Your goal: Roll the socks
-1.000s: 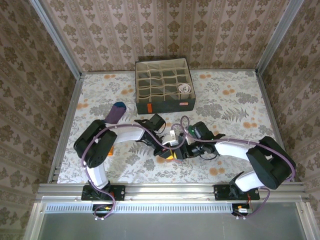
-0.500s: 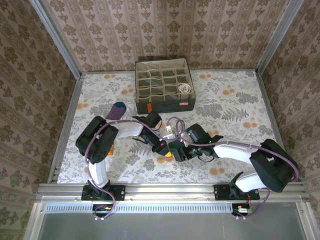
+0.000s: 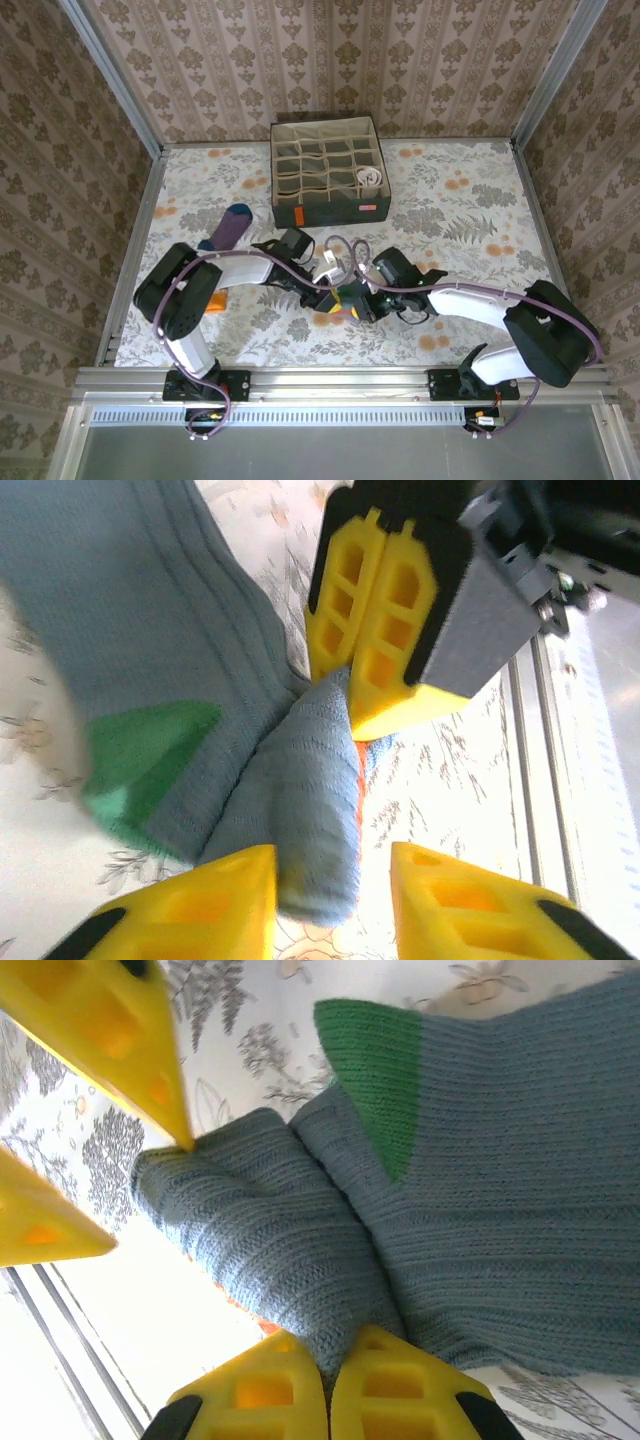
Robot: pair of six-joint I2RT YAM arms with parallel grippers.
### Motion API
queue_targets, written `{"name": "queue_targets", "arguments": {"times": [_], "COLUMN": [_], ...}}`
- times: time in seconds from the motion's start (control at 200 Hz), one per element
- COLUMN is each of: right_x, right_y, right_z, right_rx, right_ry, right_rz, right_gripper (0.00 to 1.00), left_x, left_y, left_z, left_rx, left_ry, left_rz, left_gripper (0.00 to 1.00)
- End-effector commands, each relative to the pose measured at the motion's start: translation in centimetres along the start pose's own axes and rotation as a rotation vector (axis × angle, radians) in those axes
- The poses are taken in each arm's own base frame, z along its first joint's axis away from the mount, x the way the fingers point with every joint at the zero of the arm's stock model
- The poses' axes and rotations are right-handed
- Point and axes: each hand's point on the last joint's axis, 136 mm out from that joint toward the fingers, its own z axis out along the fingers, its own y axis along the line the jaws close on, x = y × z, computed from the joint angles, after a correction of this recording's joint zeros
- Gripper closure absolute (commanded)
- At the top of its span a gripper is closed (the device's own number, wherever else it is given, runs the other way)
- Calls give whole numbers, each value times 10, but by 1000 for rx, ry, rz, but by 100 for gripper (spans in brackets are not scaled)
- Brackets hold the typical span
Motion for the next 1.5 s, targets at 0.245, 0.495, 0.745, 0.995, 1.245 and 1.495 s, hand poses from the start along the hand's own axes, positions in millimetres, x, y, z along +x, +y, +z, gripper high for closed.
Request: {"name": "queue_targets", "arguments": {"times": [0.245,0.495,0.745,0.995,1.245,1.495], "right_x": [17,19,26,15,-10,5], "right_y": [-18,-27,-39,-33,-24,-23], "right_z": [7,13,11,6,-16,-2], "right_rx": [-51,-56,17,4,23,40], "right_ry": [152,200,239,196,56,101], "right_rz": [234,308,315,275,214,212], "right_gripper": [100,100,100,100,75,67], "left_x": [-32,-37,-34,-20,8,23], "left_y": [-8,1,13,23,30,31], "left_z": [-21,-8,15,37,48,54], "left_rx": [-214,-209,-138,-61,-76,-107], "left_ry": [-199,-168,-129,-16,101,147], "left_rz": [423,455,346,202,100,37], "left_gripper": [44,40,43,75,86,90]}}
